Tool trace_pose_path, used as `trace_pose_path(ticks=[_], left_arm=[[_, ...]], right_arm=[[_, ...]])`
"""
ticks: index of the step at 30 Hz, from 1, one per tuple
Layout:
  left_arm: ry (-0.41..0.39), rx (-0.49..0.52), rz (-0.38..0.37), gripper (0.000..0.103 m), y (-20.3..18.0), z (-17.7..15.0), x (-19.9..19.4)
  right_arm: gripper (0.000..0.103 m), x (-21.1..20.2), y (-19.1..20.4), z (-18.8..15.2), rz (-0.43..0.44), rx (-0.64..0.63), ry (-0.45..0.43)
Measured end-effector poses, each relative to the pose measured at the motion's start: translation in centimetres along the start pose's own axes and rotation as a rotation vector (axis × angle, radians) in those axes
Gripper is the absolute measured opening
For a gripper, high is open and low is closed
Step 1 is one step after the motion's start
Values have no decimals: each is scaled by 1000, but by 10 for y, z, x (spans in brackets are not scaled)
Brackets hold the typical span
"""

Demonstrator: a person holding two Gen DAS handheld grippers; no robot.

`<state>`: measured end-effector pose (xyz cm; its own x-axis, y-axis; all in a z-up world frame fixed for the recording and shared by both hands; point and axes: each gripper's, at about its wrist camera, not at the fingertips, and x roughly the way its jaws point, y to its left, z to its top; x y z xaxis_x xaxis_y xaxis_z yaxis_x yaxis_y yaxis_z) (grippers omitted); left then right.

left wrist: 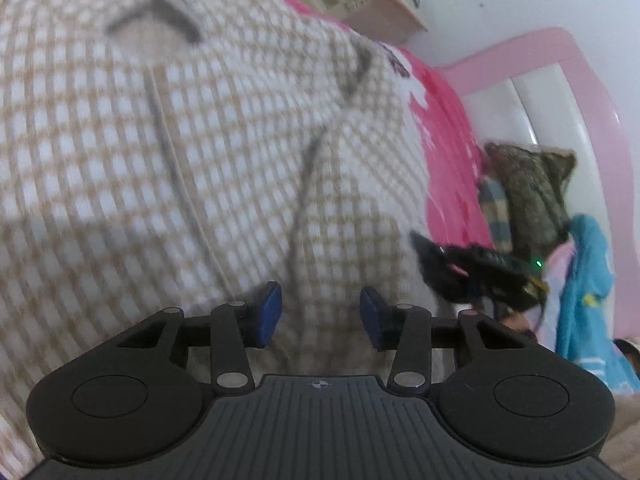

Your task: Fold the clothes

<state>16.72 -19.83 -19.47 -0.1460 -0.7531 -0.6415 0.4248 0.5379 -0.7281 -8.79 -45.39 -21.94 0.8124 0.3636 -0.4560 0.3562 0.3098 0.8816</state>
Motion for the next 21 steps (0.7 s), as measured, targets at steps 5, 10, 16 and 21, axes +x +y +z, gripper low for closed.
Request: trace_pose_path(ticks=[5,10,16,21], left_arm=[[-20,-38,2,12,-4,-15,5],[-114,23,67,2,-33,-15,-33],[-177,113,264,6,-27,0,-59],[-184,-95,179,30,20,-8,-73]], right_arm=[[8,-1,6,-4,-16,-35,-20],[6,-13,24,-4,17,-95,-48],[5,-6,28,-4,-118,-108,-45],[9,-13,6,-9,-19,87,-52]])
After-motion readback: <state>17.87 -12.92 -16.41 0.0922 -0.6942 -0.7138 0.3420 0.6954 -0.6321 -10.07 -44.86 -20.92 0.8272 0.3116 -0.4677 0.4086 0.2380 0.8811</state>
